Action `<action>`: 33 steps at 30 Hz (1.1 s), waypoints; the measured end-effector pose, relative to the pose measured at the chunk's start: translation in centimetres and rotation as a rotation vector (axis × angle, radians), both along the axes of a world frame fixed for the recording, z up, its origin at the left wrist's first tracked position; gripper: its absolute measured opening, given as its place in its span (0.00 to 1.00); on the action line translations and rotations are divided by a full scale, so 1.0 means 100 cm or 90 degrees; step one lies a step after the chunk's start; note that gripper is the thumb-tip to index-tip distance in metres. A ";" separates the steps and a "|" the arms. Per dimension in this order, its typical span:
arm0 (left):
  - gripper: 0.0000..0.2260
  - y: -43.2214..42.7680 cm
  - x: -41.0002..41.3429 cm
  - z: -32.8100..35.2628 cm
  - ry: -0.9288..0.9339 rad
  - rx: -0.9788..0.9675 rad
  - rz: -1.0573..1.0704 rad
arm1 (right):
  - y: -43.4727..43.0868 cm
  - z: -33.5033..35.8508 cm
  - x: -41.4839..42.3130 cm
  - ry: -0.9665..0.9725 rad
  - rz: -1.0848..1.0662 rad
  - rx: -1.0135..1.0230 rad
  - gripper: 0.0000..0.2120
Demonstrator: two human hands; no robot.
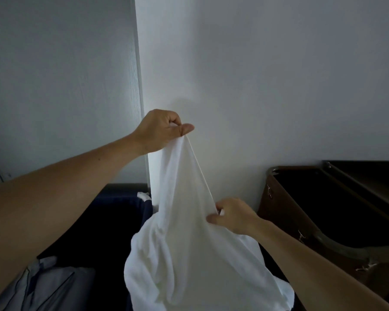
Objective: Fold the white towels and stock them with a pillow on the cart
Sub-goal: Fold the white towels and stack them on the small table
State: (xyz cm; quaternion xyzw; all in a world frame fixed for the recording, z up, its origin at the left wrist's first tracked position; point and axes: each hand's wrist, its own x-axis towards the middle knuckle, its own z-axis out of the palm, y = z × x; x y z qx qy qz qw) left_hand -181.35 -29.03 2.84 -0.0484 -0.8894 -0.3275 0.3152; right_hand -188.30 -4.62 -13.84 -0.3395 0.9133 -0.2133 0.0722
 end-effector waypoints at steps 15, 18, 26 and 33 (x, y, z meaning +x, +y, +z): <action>0.18 0.044 0.008 -0.093 -0.466 -0.166 -0.133 | -0.009 0.077 -0.013 0.051 0.060 -0.088 0.05; 0.16 0.049 0.006 -0.088 -0.342 -0.191 -0.085 | -0.003 0.072 -0.013 0.062 0.040 -0.096 0.07; 0.20 0.005 0.007 -0.025 -0.074 0.158 0.033 | 0.043 0.022 -0.031 0.013 -0.050 -0.041 0.11; 0.11 -0.034 0.005 -0.073 -0.387 -0.258 0.246 | 0.058 0.054 -0.036 0.031 -0.051 -0.122 0.17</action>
